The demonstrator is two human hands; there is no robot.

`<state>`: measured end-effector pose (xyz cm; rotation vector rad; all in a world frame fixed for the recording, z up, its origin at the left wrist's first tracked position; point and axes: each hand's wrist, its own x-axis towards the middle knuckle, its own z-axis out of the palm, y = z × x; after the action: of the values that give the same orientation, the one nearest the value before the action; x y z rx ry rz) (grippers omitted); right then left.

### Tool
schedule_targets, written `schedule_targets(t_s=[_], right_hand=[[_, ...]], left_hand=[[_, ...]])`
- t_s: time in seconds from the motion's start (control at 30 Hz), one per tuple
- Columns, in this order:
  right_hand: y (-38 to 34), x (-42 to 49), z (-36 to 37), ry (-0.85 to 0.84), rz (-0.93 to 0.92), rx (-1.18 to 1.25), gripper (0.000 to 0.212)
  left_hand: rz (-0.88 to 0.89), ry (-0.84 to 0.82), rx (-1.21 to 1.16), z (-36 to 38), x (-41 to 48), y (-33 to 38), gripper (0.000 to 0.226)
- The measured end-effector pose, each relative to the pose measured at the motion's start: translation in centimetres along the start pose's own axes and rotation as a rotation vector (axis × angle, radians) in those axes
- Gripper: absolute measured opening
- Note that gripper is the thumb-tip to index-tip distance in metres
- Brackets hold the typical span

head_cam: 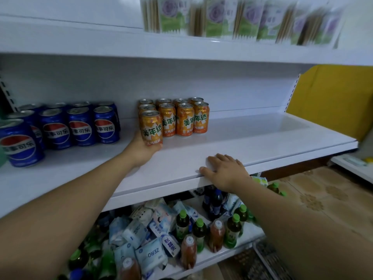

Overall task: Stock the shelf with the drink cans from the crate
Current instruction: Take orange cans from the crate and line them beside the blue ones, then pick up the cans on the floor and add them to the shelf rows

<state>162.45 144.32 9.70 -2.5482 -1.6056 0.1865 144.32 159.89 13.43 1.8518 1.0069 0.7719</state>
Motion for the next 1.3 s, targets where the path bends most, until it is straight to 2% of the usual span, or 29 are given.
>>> schedule_targets(t_s=[0.07, 0.13, 0.23, 0.37, 0.5, 0.63, 0.8, 1.0, 1.07, 1.17, 1.27, 1.3], right_hand=[[1.3, -1.9, -0.7, -0.011, 0.068, 0.006, 0.064], [2.8, -4.1, -1.6, -0.027, 0.158, 0.023, 0.07], [5.1, -7.7, -2.8, -0.017, 0.27, 0.011, 0.08], [7.3, -12.9, -3.1, -0.004, 0.388, 0.053, 0.083], [7.7, -18.7, -1.9, -0.053, 0.425, 0.067, 0.083], [8.2, -23.8, 0.6, -0.087, 0.415, 0.107, 0.08], [10.8, -27.5, 5.0, -0.177, 0.432, 0.167, 0.076], [15.0, -28.6, 15.1, -0.352, 0.546, 0.232, 0.079], [16.1, -28.9, 18.9, -0.43, 0.555, 0.257, 0.078], [17.9, -29.1, 24.1, -0.523, 0.568, 0.316, 0.071], [19.3, -29.4, 29.2, -0.591, 0.582, 0.395, 0.06], [19.6, -29.5, 31.0, -0.623, 0.595, 0.412, 0.061]], left_hand=[[-0.018, -0.079, 0.118, -0.4, -1.6, 0.7, 0.064], [-0.022, -0.155, 0.281, -0.4, -3.1, 1.2, 0.073], [0.085, -0.242, 0.471, 1.0, -6.1, 2.7, 0.081], [0.232, -0.419, 0.507, 4.6, -12.0, 4.8, 0.076], [0.221, -0.598, 0.538, 8.8, -18.6, 4.0, 0.077], [0.122, -0.767, 0.582, 12.6, -24.0, 0.6, 0.08], [0.031, -0.872, 0.583, 17.2, -27.8, -5.2, 0.077], [-0.041, -1.038, 0.564, 23.7, -30.2, -13.0, 0.048], [-0.063, -1.106, 0.579, 26.0, -30.6, -15.8, 0.054], [-0.05, -1.164, 0.578, 29.9, -30.6, -20.2, 0.078], [-0.13, -1.247, 0.565, 33.1, -30.7, -24.1, 0.057], [-0.149, -1.251, 0.562, 33.9, -30.8, -25.5, 0.058]])
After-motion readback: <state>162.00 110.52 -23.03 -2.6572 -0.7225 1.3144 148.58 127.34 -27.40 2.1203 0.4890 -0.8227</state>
